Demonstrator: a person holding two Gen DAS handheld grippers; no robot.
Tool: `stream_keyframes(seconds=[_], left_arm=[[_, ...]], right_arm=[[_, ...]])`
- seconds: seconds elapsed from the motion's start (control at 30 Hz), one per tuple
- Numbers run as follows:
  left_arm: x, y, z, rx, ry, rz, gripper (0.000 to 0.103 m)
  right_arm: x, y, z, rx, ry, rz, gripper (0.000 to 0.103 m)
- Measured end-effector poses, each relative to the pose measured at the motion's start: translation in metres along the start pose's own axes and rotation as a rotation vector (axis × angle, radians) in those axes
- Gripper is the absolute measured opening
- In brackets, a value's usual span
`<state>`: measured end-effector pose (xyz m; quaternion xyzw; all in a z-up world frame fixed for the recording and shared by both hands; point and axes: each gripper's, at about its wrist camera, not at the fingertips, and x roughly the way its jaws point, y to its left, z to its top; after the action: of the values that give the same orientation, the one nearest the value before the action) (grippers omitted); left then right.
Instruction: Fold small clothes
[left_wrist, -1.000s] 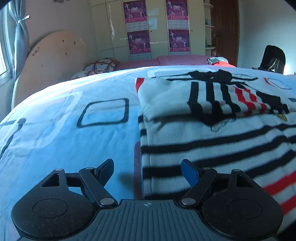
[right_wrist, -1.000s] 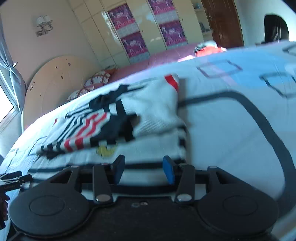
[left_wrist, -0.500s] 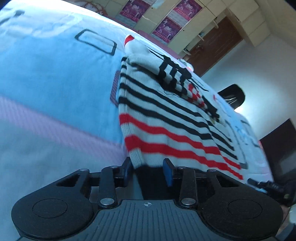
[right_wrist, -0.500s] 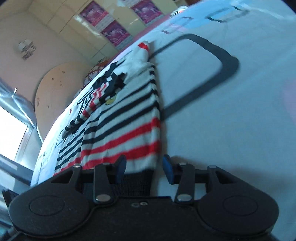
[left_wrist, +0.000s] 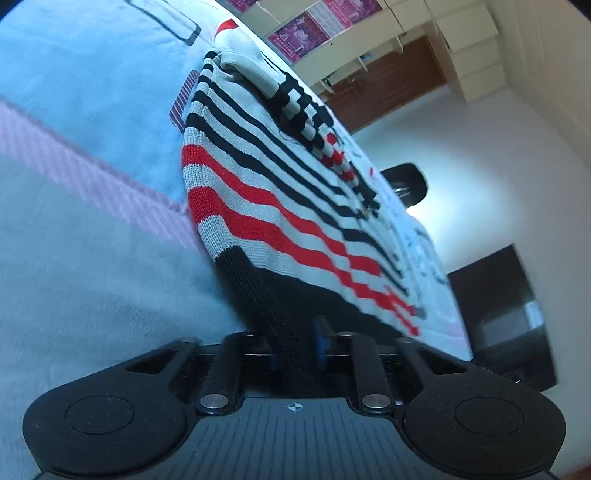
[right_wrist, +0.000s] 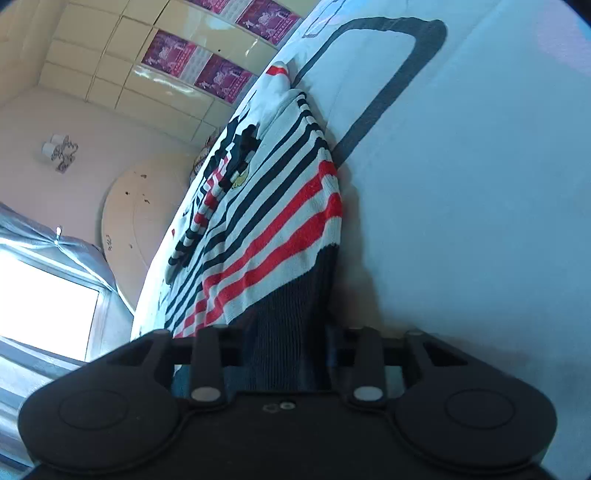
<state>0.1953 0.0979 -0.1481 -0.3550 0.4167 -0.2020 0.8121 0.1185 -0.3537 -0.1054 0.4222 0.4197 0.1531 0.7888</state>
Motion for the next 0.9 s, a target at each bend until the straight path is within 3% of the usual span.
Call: stream_keyframes(seconds=[0.07, 0.13, 0.27, 0.37, 0.4, 0.43, 0.5, 0.7, 0.9], left_arm=[[-0.005, -0.003, 0.003, 0.012, -0.007, -0.038, 0.004], [-0.022, -0.014, 0.005, 0.046, -0.061, -0.098, 0.004], [-0.045, -0.016, 0.009, 0.068, -0.095, -0.055, 0.004], [-0.035, 0.01, -0.003, 0.033, -0.048, 0.035, 0.003], [-0.033, 0.018, -0.008, 0.01, -0.061, 0.019, 0.003], [-0.034, 0.025, -0.013, -0.026, -0.09, -0.013, 0.004], [-0.035, 0.021, -0.012, -0.025, -0.101, -0.006, 0.003], [-0.037, 0.021, -0.012, -0.044, -0.146, -0.023, 0.004], [-0.049, -0.006, 0.017, -0.007, -0.275, -0.09, 0.004]], right_arm=[[0.003, 0.009, 0.004, -0.067, -0.007, -0.037, 0.006], [-0.009, 0.026, 0.004, -0.136, -0.052, -0.003, 0.006], [-0.032, 0.043, 0.009, -0.204, -0.104, 0.033, 0.006], [-0.017, 0.022, 0.0, -0.212, -0.053, -0.081, 0.006], [-0.008, 0.008, -0.002, -0.185, -0.023, -0.126, 0.005], [-0.006, -0.005, -0.006, -0.132, -0.038, -0.085, 0.005], [-0.01, -0.011, -0.006, -0.077, -0.054, -0.059, 0.005], [-0.013, 0.0, -0.005, -0.124, -0.071, -0.07, 0.005], [-0.025, 0.042, 0.014, -0.261, -0.166, -0.053, 0.005]])
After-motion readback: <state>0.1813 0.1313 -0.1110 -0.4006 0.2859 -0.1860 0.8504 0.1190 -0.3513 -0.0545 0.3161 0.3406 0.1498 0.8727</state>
